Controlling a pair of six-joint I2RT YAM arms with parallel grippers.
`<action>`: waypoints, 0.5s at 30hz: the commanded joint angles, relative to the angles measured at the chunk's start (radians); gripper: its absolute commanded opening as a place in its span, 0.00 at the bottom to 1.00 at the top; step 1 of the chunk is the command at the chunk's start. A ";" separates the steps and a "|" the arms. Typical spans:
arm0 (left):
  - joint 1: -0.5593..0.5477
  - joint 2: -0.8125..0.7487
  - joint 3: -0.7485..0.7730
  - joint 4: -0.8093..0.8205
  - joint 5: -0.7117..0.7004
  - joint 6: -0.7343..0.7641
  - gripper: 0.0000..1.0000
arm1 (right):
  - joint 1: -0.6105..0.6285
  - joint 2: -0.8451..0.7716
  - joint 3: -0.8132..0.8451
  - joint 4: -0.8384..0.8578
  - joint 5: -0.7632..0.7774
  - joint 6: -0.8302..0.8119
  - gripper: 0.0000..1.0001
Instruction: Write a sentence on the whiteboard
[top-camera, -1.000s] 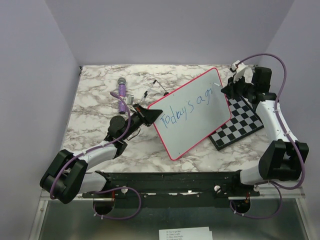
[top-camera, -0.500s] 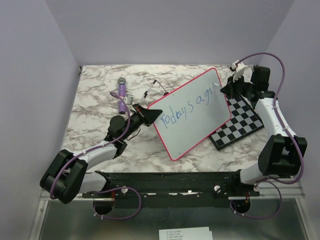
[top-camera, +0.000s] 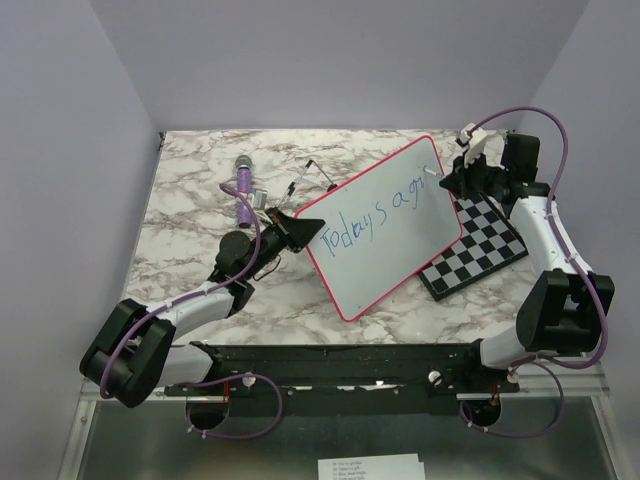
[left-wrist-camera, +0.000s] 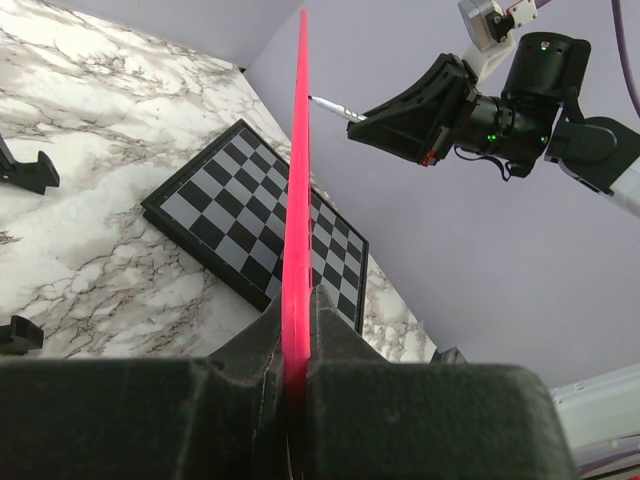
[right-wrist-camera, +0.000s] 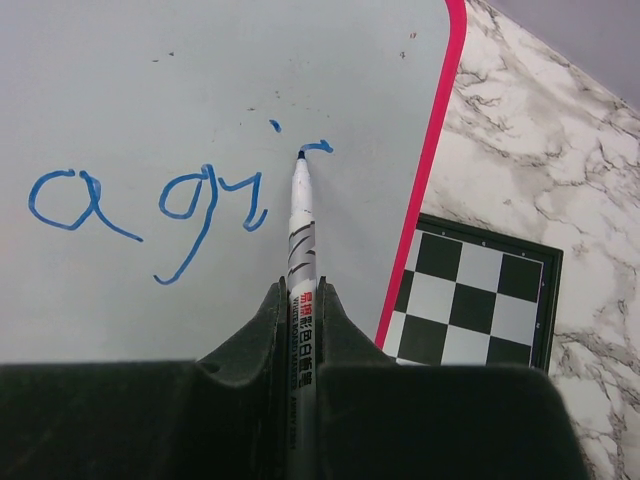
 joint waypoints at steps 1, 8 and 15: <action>-0.005 -0.018 0.032 0.122 0.053 0.007 0.00 | -0.007 -0.023 -0.037 -0.049 0.015 -0.039 0.01; -0.005 -0.023 0.028 0.122 0.050 0.007 0.00 | -0.029 -0.047 -0.065 -0.070 0.032 -0.054 0.01; -0.005 -0.025 0.023 0.123 0.049 0.007 0.00 | -0.052 -0.075 -0.114 -0.099 0.038 -0.090 0.01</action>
